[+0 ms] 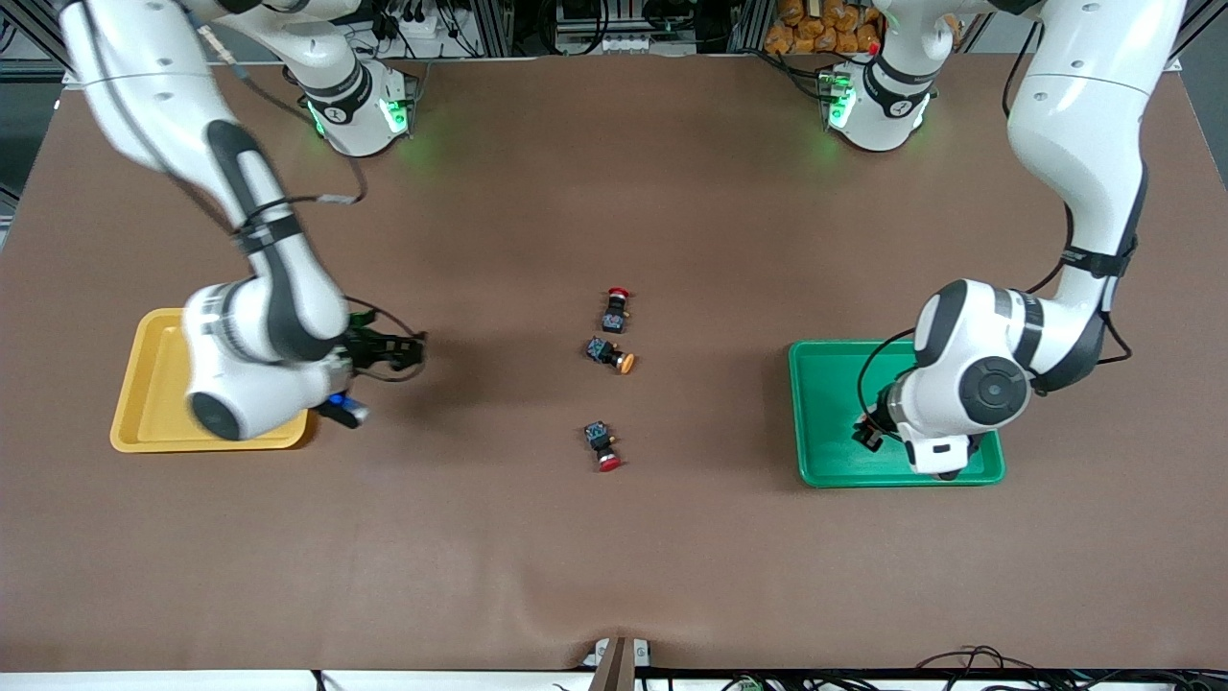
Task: Place green and yellow buttons in trays
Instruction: 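Place the green button in the green tray while the right gripper withdraws, then grasp another yellow button with the right gripper while the left gripper retracts, then carry the yellow button to the yellow tray with the right gripper, then release the yellow button in the yellow tray and lift the right gripper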
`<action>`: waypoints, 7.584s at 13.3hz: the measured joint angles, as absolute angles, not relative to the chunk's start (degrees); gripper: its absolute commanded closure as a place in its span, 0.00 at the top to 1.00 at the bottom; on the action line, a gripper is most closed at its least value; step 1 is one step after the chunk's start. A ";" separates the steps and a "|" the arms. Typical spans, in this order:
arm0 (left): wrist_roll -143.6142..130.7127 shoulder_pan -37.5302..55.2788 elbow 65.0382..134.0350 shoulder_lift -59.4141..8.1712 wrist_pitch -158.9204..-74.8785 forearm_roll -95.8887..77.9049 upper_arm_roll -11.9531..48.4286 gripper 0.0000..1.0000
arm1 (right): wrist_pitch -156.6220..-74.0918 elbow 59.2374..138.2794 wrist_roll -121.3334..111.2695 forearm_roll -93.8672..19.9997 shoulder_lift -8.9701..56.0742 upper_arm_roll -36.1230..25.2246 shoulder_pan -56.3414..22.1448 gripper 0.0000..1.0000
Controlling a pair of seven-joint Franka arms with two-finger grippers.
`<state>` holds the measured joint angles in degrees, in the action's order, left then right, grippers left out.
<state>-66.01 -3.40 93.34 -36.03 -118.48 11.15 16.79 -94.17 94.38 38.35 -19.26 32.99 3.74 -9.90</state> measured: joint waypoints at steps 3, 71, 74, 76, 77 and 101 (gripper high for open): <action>-63.20 -4.41 92.75 -35.67 -118.36 11.15 16.90 1.00 | -101.72 94.60 58.56 -20.41 32.97 3.74 -17.01 1.00; -13.24 0.58 88.62 -0.15 -88.74 1.13 4.35 1.00 | -105.28 91.31 -16.20 -3.27 34.10 0.93 8.34 0.00; -13.25 0.58 88.62 -0.15 -88.73 1.13 4.35 1.00 | -111.36 92.65 -26.35 -3.20 36.71 1.05 8.56 0.00; -13.25 0.58 88.62 -0.15 -88.73 1.13 4.35 1.00 | -113.50 93.64 -28.48 -3.16 37.94 1.05 8.74 0.00; -13.25 0.58 88.62 -0.15 -88.73 1.13 4.35 1.00 | -114.28 94.18 -28.84 -3.14 38.26 1.05 8.82 0.00; -13.25 0.56 88.63 -0.15 -88.72 1.13 4.35 1.00 | -91.75 71.48 -21.10 -11.84 25.92 1.33 3.07 1.00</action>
